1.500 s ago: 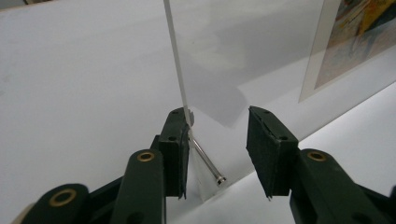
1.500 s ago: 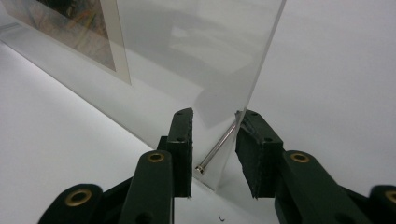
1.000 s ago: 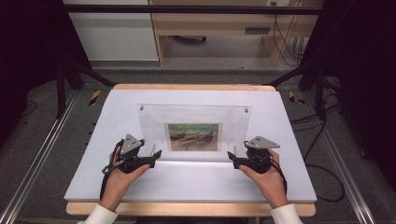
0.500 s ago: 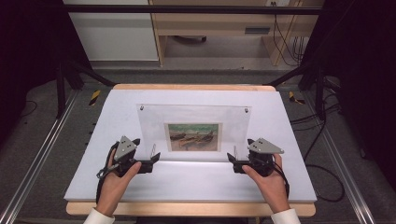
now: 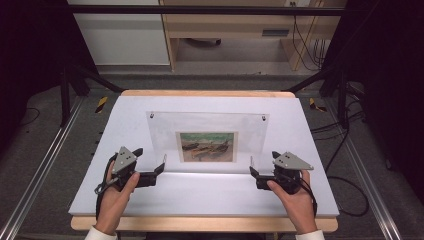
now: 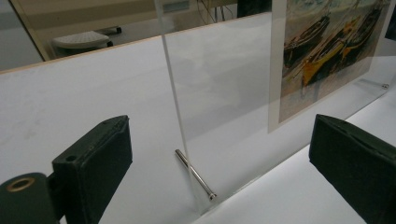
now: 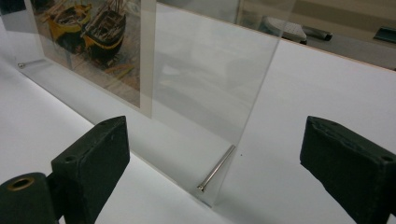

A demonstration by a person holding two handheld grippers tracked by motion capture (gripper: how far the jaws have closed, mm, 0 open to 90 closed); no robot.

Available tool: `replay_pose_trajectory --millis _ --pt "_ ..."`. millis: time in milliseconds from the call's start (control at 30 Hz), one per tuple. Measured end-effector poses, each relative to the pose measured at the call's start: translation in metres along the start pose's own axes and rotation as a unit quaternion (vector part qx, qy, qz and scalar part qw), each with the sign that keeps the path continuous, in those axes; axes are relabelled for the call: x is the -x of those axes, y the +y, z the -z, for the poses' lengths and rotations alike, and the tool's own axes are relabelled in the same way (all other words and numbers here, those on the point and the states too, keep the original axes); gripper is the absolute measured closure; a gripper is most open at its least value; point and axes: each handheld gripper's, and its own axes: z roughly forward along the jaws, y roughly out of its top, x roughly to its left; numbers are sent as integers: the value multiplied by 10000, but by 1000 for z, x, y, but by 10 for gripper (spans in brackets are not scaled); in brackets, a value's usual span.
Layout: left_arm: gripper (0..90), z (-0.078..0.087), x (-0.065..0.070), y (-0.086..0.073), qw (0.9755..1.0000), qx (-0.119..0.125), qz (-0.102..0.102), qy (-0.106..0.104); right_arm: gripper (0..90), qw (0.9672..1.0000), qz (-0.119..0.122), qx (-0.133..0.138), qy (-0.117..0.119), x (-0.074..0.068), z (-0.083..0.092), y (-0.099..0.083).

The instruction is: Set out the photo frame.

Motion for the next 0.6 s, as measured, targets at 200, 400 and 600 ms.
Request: replay_pose_trajectory --millis 200,400,600 --pt "92 6 -7 -1 9990 75 54 437 90 10000 -58 -15 -65 6 7 -3" --pt "92 12 -17 -3 9979 142 108 621 99 9998 -103 -39 -169 11 11 -6" --pt "93 17 -26 -5 9973 157 107 716 117 9996 -142 -69 -236 17 15 -8"
